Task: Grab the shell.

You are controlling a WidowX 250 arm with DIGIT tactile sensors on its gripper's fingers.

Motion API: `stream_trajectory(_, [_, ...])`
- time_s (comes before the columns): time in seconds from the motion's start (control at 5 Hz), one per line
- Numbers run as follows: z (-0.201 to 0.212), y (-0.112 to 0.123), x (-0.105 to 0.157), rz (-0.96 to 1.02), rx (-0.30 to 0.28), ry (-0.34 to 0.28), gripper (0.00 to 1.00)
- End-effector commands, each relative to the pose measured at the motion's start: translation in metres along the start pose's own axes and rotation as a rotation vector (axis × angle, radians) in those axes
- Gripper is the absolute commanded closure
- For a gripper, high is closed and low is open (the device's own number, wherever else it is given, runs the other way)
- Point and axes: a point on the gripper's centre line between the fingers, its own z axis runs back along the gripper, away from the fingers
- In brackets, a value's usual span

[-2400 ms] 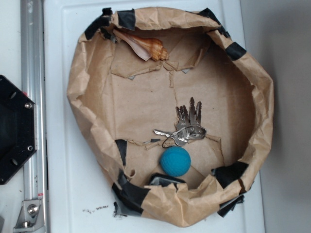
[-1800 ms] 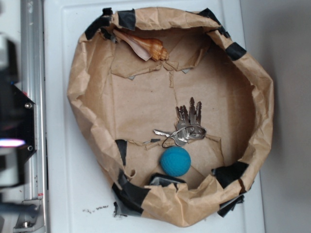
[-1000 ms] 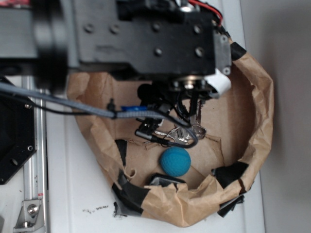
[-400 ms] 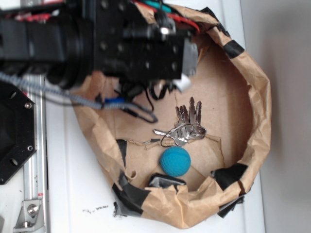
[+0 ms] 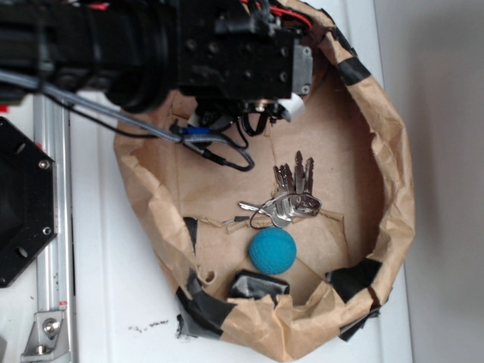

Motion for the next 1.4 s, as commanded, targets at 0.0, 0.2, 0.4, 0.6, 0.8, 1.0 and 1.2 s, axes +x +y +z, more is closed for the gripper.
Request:
stream_trajectory(0.0, [-0.006, 0.012, 0.006, 0.082, -0.011, -0.059, 0.00])
stream_trajectory(0.2, [-0.016, 0.009, 0.017, 0.115, 0.010, -0.074, 0.02])
stream_trajectory(0.4, [-0.016, 0.010, 0.015, 0.152, -0.009, -0.080, 1.00])
stream_trajectory(0.6, [-0.013, 0.009, 0.013, 0.163, -0.001, -0.082, 1.00])
stream_trajectory(0.8, [0.002, 0.013, 0.013, 0.179, -0.010, -0.102, 1.00])
stream_trajectory(1.0, [0.012, 0.012, 0.013, 0.186, -0.003, -0.126, 1.00])
stream_trajectory(1.2, [0.009, 0.010, 0.015, 0.187, 0.017, -0.106, 1.00])
